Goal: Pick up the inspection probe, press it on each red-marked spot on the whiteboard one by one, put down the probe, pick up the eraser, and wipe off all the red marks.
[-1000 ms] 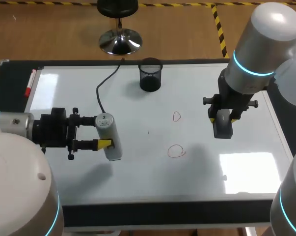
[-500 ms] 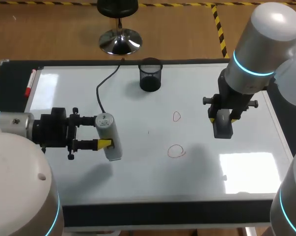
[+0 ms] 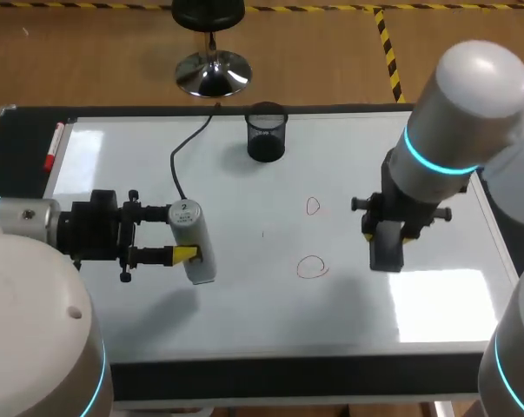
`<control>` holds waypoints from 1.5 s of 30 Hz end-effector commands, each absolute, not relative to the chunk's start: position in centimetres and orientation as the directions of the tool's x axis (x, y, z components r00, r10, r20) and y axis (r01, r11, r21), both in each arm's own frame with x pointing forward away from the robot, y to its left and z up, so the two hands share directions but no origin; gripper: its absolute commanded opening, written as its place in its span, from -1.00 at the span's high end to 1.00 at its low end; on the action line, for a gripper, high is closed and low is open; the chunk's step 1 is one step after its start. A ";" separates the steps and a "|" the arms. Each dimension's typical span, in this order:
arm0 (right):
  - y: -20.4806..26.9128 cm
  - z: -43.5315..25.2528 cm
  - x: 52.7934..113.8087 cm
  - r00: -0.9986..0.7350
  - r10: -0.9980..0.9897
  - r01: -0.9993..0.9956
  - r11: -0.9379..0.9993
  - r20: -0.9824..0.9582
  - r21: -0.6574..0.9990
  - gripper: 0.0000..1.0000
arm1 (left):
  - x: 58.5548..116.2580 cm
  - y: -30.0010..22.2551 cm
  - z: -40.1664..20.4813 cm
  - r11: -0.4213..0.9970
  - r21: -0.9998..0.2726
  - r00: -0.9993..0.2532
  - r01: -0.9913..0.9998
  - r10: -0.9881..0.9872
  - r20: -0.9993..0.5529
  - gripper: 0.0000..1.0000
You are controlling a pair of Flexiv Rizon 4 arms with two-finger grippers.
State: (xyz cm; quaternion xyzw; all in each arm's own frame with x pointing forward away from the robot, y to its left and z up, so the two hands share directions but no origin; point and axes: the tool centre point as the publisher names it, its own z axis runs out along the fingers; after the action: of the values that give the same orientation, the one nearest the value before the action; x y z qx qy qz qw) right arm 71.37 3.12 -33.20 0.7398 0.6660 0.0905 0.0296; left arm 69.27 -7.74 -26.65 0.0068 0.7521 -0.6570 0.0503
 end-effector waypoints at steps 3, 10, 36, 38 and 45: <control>4.9 -33.5 69.3 0.100 0.991 0.978 -0.115 0.091 0.173 1.00 | 69.1 -7.7 -26.6 0.135 -0.988 -0.994 0.080 -0.059 -0.088 1.00; 6.9 -33.5 67.9 0.129 0.984 0.979 -0.146 0.121 0.145 1.00 | 69.1 -7.7 -26.6 0.135 -0.988 -0.994 0.080 -0.059 -0.088 1.00; 17.0 -37.3 68.3 0.048 0.989 0.997 -0.055 0.140 0.046 1.00 | 69.1 -7.7 -26.6 0.135 -0.988 -0.994 0.080 -0.059 -0.088 1.00; 17.5 -37.6 68.5 0.048 0.989 0.997 -0.055 0.137 0.045 1.00 | 69.1 -7.7 -26.6 0.135 -0.988 -0.994 0.080 -0.059 -0.088 1.00; 18.7 -38.3 69.2 0.044 0.989 0.998 -0.050 0.139 0.041 1.00 | 69.1 -7.7 -26.6 0.135 -0.988 -0.994 0.080 -0.059 -0.088 1.00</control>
State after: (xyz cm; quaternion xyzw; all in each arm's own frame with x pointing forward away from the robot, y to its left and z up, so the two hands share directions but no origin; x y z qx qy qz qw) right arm 68.70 17.31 -37.65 0.7208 0.6881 0.0737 -0.0381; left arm 69.27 -7.72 -26.65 0.0067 0.7522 -0.6570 0.0504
